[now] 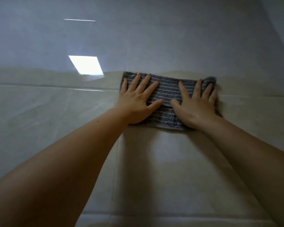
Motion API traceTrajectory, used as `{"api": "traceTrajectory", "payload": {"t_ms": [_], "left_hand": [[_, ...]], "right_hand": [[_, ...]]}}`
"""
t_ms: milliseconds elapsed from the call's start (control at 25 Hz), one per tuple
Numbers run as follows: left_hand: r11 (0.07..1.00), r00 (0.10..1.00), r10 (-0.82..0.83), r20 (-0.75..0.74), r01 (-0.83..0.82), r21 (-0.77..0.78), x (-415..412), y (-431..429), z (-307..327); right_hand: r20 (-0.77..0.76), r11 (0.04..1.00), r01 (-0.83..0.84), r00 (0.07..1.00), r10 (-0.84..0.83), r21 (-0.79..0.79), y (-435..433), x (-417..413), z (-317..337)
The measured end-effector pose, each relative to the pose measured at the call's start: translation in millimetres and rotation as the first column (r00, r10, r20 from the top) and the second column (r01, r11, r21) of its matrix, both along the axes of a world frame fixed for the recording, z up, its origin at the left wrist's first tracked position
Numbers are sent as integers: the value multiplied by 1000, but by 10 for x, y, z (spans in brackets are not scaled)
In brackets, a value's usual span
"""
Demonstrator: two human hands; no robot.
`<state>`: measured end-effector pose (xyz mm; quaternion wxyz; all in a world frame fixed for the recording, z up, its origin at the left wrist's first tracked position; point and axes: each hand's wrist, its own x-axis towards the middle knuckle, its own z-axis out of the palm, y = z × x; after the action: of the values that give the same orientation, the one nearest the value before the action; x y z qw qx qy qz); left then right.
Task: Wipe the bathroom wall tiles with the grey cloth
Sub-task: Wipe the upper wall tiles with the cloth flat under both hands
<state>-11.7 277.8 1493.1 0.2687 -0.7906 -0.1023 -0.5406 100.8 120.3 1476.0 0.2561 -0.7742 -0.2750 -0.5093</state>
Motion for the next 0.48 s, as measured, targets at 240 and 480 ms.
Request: {"api": "traceTrajectory", "payload": {"t_ms": [240, 480], "left_hand": [[996, 997, 22, 74, -28, 81, -46, 163, -456], [999, 989, 50, 140, -49, -9, -56, 174, 193]], "right_hand": [[196, 995, -31, 981, 13, 91, 251, 16, -455], [131, 996, -31, 991, 19, 85, 306, -20, 272]]}}
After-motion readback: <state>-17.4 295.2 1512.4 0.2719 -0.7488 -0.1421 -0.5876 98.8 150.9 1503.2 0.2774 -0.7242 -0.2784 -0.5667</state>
